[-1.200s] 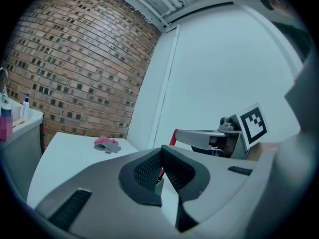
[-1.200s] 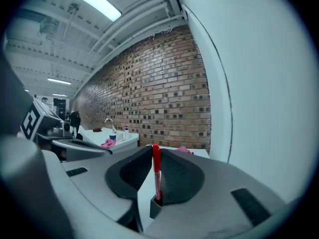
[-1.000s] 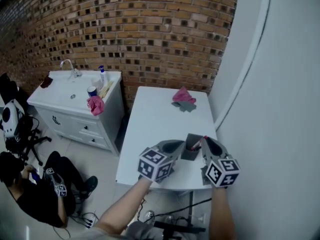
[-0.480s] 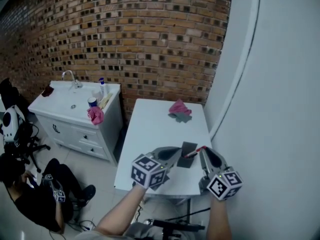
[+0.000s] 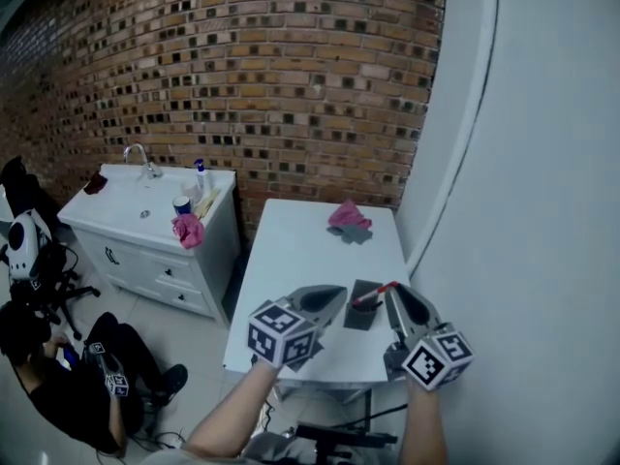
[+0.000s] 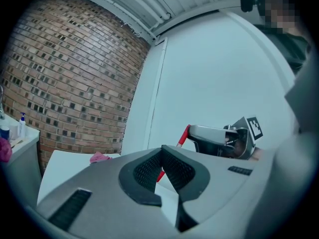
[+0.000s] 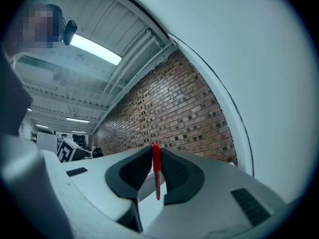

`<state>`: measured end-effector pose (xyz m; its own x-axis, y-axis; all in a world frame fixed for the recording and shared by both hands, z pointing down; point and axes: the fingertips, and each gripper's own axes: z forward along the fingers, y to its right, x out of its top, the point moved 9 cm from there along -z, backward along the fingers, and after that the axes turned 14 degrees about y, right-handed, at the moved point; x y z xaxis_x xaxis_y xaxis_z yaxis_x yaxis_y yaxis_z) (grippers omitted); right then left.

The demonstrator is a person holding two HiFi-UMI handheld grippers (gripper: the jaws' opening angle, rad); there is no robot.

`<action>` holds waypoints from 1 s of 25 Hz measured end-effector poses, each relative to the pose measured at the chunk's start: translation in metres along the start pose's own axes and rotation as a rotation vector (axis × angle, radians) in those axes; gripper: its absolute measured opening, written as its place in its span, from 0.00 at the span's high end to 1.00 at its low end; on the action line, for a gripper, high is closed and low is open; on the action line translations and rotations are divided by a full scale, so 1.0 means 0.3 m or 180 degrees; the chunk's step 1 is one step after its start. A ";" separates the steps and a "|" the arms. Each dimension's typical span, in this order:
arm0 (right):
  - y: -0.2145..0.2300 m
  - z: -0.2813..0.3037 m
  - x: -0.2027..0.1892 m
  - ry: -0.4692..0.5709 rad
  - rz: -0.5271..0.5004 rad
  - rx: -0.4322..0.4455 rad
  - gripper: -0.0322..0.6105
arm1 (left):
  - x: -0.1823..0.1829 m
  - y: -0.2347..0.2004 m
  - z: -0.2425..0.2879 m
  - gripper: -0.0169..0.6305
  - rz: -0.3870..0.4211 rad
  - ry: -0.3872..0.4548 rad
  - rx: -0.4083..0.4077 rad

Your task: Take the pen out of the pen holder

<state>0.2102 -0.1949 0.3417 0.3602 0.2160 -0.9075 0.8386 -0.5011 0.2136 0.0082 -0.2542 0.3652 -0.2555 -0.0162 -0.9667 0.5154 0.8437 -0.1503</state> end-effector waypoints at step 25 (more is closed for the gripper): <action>-0.004 -0.024 0.019 0.0077 0.0119 -0.0003 0.86 | -0.005 0.008 -0.008 0.96 -0.0018 0.0003 0.0022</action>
<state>0.2140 -0.1870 0.3387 0.4011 0.2174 -0.8899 0.8247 -0.5085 0.2475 0.0077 -0.2508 0.3667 -0.2592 -0.0203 -0.9656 0.5196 0.8398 -0.1572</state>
